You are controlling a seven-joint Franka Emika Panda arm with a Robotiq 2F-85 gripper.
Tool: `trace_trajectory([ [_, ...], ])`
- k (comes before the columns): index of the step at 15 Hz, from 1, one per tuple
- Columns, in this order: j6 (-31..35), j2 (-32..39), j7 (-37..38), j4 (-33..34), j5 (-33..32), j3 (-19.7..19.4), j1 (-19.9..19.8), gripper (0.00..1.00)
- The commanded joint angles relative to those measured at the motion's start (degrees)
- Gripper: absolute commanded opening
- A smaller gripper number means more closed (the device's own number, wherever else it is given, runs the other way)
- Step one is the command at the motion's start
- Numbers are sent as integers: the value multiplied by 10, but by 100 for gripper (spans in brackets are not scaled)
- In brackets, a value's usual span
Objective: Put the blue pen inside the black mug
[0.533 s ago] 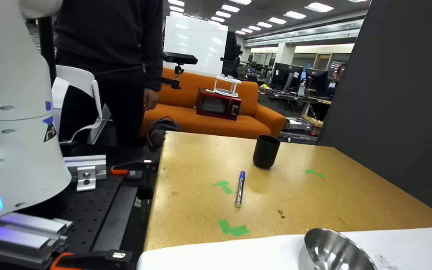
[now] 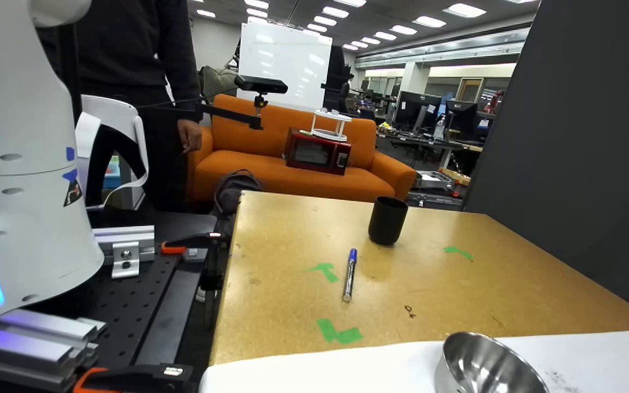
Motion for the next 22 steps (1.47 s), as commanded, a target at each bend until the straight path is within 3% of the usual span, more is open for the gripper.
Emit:
trace_trajectory([
  [1,-4,6,0,0,-13,-8,15,100],
  [9,58,24,-82,-39,-24,-29,63,100],
  [16,219,200,-160,-39,19,-74,87,100],
  [22,360,320,-275,-23,26,-76,115,100],
])
